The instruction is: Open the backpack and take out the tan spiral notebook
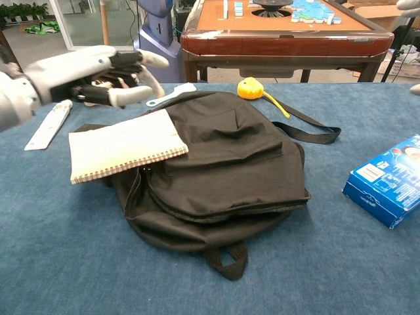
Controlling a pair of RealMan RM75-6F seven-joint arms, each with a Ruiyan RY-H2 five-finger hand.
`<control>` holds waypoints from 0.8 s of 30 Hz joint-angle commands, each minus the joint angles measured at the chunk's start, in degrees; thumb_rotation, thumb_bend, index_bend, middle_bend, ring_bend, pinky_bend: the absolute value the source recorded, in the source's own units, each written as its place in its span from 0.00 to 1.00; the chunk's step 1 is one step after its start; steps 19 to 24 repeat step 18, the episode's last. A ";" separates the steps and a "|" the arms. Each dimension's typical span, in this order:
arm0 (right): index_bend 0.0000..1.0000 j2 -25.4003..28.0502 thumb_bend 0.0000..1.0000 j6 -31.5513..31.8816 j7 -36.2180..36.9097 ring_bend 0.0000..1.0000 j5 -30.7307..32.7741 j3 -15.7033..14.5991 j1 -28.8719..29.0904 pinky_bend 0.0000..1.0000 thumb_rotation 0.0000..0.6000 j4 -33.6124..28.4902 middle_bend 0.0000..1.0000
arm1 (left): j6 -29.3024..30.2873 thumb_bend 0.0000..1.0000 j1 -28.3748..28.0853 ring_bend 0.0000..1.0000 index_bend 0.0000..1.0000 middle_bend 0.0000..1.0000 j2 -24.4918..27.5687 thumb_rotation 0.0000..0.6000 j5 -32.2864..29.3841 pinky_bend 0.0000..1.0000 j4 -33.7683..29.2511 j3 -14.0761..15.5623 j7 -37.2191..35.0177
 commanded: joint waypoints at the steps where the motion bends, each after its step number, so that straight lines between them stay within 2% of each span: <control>1: 0.00 1.18 0.18 -0.20 -0.68 0.00 1.06 -0.22 -0.74 0.04 1.00 -0.14 0.08 | 2.08 0.22 3.42 0.34 0.11 0.27 3.87 0.55 -2.08 0.42 -3.00 0.17 2.33; 2: 0.00 1.56 0.19 -0.31 -0.91 0.00 1.46 -0.28 -0.94 0.04 1.00 -0.07 0.10 | 2.74 0.22 4.25 0.34 0.11 0.27 4.48 0.62 -2.59 0.42 -3.06 0.24 2.67; 4: 0.01 2.39 0.22 -0.90 -1.50 0.00 2.10 -0.67 -1.32 0.05 1.00 0.33 0.14 | 4.34 0.22 6.34 0.34 0.12 0.27 5.71 0.90 -4.23 0.42 -2.70 0.34 3.53; 5: 0.02 2.69 0.24 -0.99 -1.94 0.01 2.24 -0.90 -1.53 0.05 1.00 0.64 0.16 | 5.05 0.22 7.30 0.34 0.12 0.27 6.20 0.99 -5.02 0.42 -2.52 0.33 3.64; 9: 0.13 2.52 0.26 0.74 -5.37 0.05 1.29 -2.00 -2.89 0.10 1.00 3.46 0.21 | 8.08 0.22 11.69 0.33 0.14 0.27 8.35 1.00 -7.92 0.40 -0.92 0.69 3.67; 12: 0.16 2.37 0.26 1.42 -5.81 0.07 0.98 -2.98 -4.27 0.14 1.00 4.69 0.22 | 10.69 0.22 15.60 0.32 0.16 0.26 9.83 1.00 -9.56 0.37 0.25 1.45 3.48; 18: 0.20 1.98 0.26 3.40 -5.10 0.09 0.29 -3.62 -6.57 0.16 1.00 5.38 0.24 | 15.27 0.22 21.86 0.31 0.19 0.26 11.43 1.00 -9.62 0.34 1.17 3.77 4.53; 24: 0.20 1.98 0.26 3.40 -5.10 0.09 0.29 -3.62 -6.57 0.16 1.00 5.38 0.24 | 15.27 0.22 21.86 0.31 0.19 0.26 11.43 1.00 -9.62 0.34 1.17 3.77 4.53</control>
